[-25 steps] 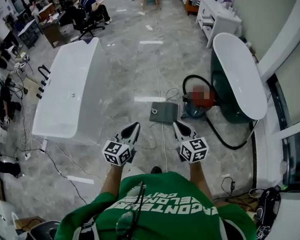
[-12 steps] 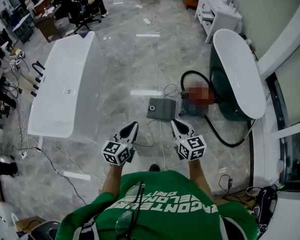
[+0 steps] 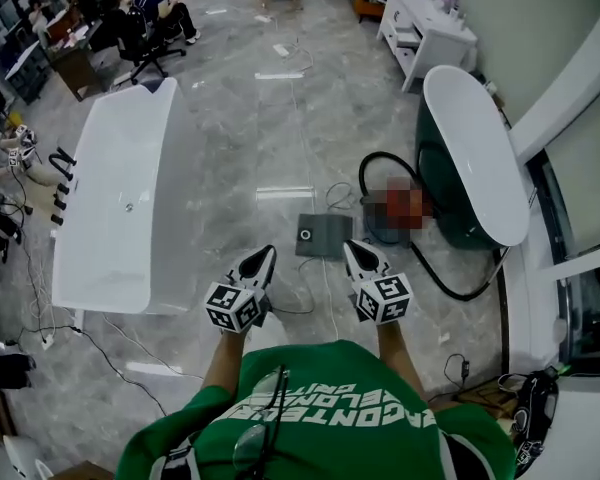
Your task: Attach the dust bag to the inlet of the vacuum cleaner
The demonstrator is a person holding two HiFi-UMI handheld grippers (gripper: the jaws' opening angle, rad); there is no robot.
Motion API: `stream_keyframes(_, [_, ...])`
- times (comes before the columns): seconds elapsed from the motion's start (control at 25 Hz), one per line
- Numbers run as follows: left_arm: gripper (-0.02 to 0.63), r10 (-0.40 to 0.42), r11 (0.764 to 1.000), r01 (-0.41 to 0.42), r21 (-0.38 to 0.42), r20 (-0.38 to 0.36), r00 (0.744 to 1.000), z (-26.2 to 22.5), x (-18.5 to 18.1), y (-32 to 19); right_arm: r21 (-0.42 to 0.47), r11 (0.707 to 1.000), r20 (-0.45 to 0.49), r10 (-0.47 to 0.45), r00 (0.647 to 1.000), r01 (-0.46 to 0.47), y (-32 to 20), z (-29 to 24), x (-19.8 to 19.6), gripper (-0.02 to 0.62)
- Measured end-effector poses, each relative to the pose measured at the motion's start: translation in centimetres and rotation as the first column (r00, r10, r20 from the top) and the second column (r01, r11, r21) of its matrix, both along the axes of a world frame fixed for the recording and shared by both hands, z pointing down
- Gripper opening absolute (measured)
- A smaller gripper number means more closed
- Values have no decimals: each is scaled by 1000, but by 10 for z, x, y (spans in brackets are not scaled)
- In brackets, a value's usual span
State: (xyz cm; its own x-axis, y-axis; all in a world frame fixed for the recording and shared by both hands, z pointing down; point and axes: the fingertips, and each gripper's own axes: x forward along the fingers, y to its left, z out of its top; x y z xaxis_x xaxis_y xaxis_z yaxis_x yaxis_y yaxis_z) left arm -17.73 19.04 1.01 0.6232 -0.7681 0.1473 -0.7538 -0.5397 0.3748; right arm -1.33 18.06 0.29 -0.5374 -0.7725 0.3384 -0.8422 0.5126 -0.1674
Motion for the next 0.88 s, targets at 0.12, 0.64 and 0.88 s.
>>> stream_keyframes(0.12, [3,25,1000,-25,9,-4,1000,-4,-25,-32,13,1000,-11,4,1000,-4,-31,-5,-31,9])
stream_keyframes(0.64, [3,117,993,-117,-10,-33,993,5,-116,-138,4,999,-104,51,993,-51,-119,2,-131,9])
stream_keyframes(0.88, [5,194,980,-195,-31,-27,981,15,-121,-176,-28,994,-107,104,989,-107,-137,13,-139,9])
